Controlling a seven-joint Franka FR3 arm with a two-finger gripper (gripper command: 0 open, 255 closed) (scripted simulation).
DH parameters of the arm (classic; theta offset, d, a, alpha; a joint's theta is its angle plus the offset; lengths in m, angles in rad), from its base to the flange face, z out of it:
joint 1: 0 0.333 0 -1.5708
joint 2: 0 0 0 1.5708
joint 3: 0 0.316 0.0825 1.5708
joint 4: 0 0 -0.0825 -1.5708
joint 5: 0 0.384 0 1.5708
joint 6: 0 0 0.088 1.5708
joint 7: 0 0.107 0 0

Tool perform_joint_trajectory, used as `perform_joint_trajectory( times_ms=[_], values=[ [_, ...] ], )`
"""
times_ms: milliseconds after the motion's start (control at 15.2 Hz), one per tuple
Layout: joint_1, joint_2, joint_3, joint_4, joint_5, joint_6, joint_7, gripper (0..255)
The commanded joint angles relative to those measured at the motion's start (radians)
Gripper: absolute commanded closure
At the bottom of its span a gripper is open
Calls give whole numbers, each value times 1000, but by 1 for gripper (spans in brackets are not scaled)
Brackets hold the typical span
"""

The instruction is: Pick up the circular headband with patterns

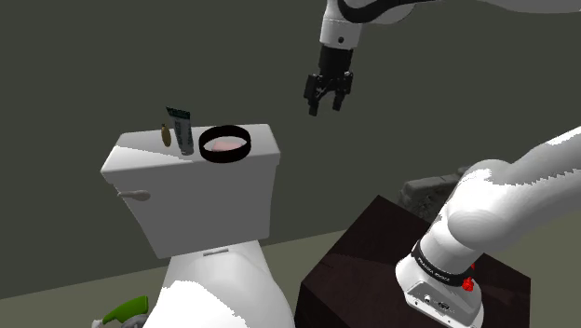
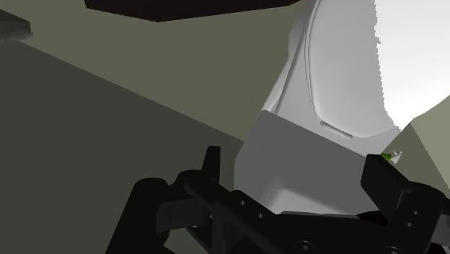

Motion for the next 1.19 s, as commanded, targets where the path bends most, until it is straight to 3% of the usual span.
perform_joint_trajectory(
  times_ms=[0,594,1122],
  values=[
    [6,77,18,37,1,44,20,0],
    [22,413,67,253,-35,170,97,0],
    [50,729,84,544,-95,196,166,0]
  ],
)
